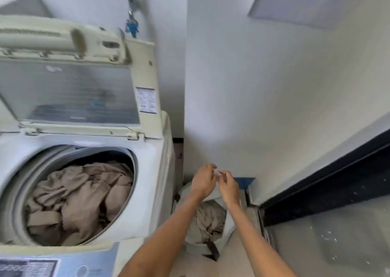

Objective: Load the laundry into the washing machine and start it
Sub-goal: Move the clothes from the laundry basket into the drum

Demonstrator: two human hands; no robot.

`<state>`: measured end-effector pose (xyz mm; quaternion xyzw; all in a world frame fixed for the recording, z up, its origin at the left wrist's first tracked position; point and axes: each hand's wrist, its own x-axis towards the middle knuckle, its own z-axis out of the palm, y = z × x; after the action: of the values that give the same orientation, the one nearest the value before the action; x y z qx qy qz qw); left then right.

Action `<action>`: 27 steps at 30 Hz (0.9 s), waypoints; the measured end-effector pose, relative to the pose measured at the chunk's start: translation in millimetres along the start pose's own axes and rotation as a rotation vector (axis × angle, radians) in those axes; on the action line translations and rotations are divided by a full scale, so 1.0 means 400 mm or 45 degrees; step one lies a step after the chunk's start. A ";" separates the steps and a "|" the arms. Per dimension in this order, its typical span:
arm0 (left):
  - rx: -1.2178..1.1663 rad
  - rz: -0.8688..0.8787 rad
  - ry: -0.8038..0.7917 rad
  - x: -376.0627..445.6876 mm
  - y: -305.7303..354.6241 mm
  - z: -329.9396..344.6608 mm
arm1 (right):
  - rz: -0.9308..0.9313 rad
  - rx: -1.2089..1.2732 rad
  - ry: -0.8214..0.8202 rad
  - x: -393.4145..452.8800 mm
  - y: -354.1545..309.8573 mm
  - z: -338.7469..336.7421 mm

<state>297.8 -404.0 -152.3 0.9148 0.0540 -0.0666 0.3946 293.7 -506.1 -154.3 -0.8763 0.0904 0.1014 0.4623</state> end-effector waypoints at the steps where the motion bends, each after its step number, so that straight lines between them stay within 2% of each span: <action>1: 0.021 -0.071 -0.048 0.009 -0.026 0.051 | 0.041 -0.018 -0.029 0.006 0.050 0.003; 6: 0.049 -0.478 -0.238 0.019 -0.224 0.303 | 0.307 -0.041 -0.168 0.053 0.336 0.101; 12: -0.002 -0.819 -0.356 0.056 -0.533 0.580 | 0.558 -0.136 -0.398 0.147 0.712 0.351; 18: -0.037 -0.747 -0.391 0.187 -0.752 0.818 | 0.565 -0.482 -0.565 0.285 1.037 0.597; 24: 0.084 -0.705 -0.450 0.223 -0.875 0.933 | 0.340 -0.872 -0.313 0.373 1.223 0.722; 27: 0.104 -0.720 -0.418 0.207 -0.924 0.935 | 0.366 -0.739 -0.268 0.376 1.277 0.730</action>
<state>293.9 -420.5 -684.5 0.8557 0.2389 -0.3223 0.3269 282.4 -557.8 -759.2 -0.9343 0.1322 0.2768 0.1816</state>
